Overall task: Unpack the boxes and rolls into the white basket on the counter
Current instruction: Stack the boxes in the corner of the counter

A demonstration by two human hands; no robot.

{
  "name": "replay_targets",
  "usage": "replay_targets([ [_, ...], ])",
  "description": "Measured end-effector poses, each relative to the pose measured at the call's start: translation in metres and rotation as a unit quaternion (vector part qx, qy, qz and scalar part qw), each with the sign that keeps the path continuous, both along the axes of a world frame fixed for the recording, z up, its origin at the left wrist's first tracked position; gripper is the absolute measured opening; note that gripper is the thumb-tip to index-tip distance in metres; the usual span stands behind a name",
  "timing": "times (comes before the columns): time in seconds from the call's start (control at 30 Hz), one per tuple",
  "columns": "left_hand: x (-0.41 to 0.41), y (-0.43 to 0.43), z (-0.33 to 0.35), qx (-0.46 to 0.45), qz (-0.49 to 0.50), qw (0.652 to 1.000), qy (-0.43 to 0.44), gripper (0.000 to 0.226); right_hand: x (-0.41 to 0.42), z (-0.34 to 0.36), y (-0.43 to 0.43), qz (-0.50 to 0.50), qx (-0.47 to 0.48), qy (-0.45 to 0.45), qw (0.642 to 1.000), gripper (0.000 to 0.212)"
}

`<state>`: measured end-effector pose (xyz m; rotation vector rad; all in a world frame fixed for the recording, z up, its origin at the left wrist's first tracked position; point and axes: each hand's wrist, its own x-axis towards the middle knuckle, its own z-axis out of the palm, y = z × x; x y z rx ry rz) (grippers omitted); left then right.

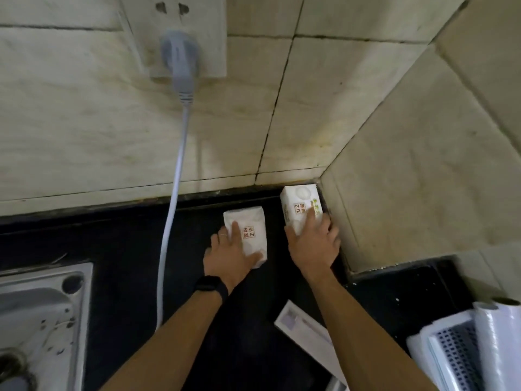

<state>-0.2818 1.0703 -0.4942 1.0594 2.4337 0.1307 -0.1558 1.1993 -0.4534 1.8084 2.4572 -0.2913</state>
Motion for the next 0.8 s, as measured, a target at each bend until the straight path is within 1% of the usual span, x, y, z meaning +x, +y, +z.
replay_targets([
  [0.1,0.001,0.004,-0.001,0.003,0.008,1.0,-0.021,0.104,0.0,-0.006,0.001,0.038,-0.019,-0.039,0.998,0.097],
  [0.2,0.001,0.005,-0.001,0.013,0.031,0.997,-0.074,0.102,0.01,-0.001,0.008,0.053,-0.081,-0.026,0.995,0.099],
  [0.3,0.001,0.007,0.002,0.033,0.059,0.992,-0.109,0.1,0.023,0.006,0.006,0.054,-0.128,0.044,0.989,0.094],
  [0.37,0.0,0.008,0.006,0.054,0.078,0.986,-0.136,0.099,0.04,0.014,-0.011,0.067,-0.137,0.089,0.984,0.088],
  [0.47,0.001,0.007,0.018,0.101,0.114,0.973,-0.17,0.092,0.076,0.021,-0.041,0.071,-0.158,0.129,0.976,0.076],
  [0.53,0.004,0.007,0.031,0.125,0.139,0.967,-0.173,0.087,0.096,0.023,-0.056,0.041,-0.196,0.141,0.97,0.07],
  [0.6,0.008,0.016,0.047,0.152,0.156,0.96,-0.177,0.083,0.108,0.021,-0.065,0.015,-0.266,0.118,0.957,0.069],
  [0.63,0.011,0.022,0.054,0.17,0.16,0.955,-0.181,0.082,0.112,0.014,-0.067,0.008,-0.294,0.103,0.95,0.071],
  [0.67,0.015,0.03,0.063,0.191,0.161,0.95,-0.185,0.082,0.113,0.012,-0.07,0.004,-0.319,0.084,0.944,0.08],
  [0.73,0.024,0.048,0.08,0.238,0.15,0.94,-0.191,0.082,0.115,0.003,-0.071,0.004,-0.351,0.068,0.934,0.117],
  [0.77,0.029,0.059,0.087,0.256,0.141,0.937,-0.194,0.082,0.117,-0.007,-0.071,0.02,-0.366,0.059,0.929,0.123],
  [0.8,0.035,0.069,0.092,0.265,0.131,0.935,-0.197,0.083,0.119,-0.007,-0.071,0.035,-0.395,0.037,0.917,0.11],
])
